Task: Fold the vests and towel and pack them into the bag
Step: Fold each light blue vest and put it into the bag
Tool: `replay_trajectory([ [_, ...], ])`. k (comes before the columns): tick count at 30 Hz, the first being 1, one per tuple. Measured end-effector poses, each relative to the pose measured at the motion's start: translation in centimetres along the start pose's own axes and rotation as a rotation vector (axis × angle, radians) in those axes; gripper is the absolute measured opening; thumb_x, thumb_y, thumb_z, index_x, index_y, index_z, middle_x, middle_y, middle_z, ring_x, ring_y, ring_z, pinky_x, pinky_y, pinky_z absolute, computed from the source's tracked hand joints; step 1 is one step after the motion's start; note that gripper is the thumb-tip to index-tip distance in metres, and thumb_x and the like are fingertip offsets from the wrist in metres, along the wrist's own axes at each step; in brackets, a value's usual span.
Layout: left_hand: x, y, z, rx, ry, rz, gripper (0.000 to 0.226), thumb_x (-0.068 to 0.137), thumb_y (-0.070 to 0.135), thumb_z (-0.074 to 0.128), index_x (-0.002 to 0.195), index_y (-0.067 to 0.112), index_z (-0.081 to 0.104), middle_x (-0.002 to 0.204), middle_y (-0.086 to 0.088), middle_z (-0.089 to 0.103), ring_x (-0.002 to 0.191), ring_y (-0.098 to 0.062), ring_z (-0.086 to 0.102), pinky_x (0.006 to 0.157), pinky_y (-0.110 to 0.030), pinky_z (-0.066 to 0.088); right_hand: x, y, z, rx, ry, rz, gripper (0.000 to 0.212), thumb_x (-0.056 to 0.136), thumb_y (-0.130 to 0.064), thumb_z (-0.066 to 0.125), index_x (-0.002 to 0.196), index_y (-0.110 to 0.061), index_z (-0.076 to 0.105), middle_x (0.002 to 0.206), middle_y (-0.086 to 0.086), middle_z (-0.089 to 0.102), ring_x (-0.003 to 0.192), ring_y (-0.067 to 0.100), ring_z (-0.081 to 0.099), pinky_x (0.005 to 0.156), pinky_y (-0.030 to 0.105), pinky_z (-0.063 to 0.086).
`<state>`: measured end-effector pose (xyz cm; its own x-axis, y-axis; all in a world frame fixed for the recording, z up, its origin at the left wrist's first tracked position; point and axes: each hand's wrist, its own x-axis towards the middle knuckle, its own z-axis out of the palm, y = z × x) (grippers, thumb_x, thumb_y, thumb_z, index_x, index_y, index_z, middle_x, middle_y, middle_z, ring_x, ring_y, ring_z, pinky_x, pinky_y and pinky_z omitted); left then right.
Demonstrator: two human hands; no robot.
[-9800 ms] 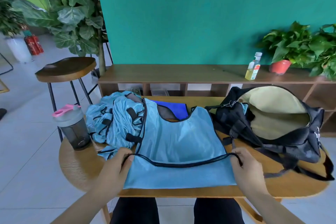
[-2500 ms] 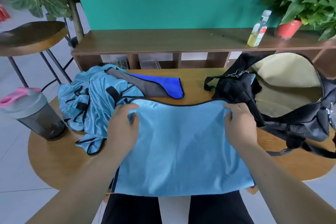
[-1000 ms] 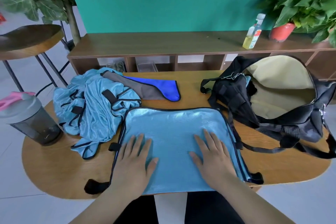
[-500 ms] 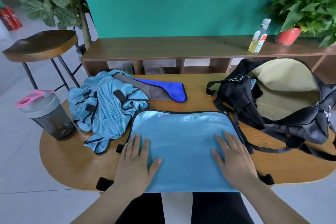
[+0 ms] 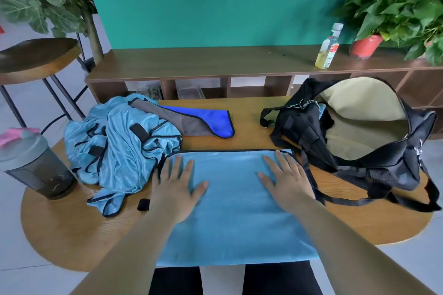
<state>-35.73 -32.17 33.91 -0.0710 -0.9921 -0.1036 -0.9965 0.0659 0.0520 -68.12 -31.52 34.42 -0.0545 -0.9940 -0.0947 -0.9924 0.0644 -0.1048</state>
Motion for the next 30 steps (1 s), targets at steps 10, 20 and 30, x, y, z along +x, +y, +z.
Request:
replay_trajectory([
  [10, -0.3, 0.2, -0.2, 0.044, 0.103, 0.070, 0.095, 0.090, 0.087, -0.006, 0.168, 0.034, 0.009, 0.176, -0.008, 0.005, 0.163, -0.028, -0.005, 0.130, -0.052, 0.000, 0.1, 1.1, -1.1, 0.230, -0.034, -0.061, 0.068, 0.104, -0.070, 0.031, 0.165, -0.039, 0.025, 0.175, -0.008, 0.010, 0.161, 0.014, 0.004, 0.130, 0.038, 0.011],
  [20, -5.7, 11.1, -1.2, -0.338, 0.200, 0.714, 0.060, 0.105, 0.052, 0.044, 0.153, 0.017, 0.052, 0.161, 0.002, 0.046, 0.151, -0.018, 0.038, 0.122, -0.042, 0.037, -2.9, 7.5, -7.0, 0.912, 0.020, 0.158, 0.024, 0.107, -0.025, 0.058, 0.120, -0.038, 0.074, 0.114, -0.023, 0.076, 0.122, 0.046, 0.061, 0.107, 0.058, 0.052],
  [30, -11.8, 21.3, 3.3, 0.034, 0.101, 0.796, 0.081, 0.096, 0.055, 0.061, 0.158, 0.013, 0.030, 0.166, -0.010, 0.029, 0.154, -0.042, 0.022, 0.124, -0.061, 0.026, -5.8, 10.1, -7.0, 0.548, -0.023, 0.162, 0.033, 0.106, -0.017, 0.050, 0.114, -0.041, 0.072, 0.105, -0.019, 0.077, 0.095, 0.008, 0.073, 0.077, 0.034, 0.062],
])
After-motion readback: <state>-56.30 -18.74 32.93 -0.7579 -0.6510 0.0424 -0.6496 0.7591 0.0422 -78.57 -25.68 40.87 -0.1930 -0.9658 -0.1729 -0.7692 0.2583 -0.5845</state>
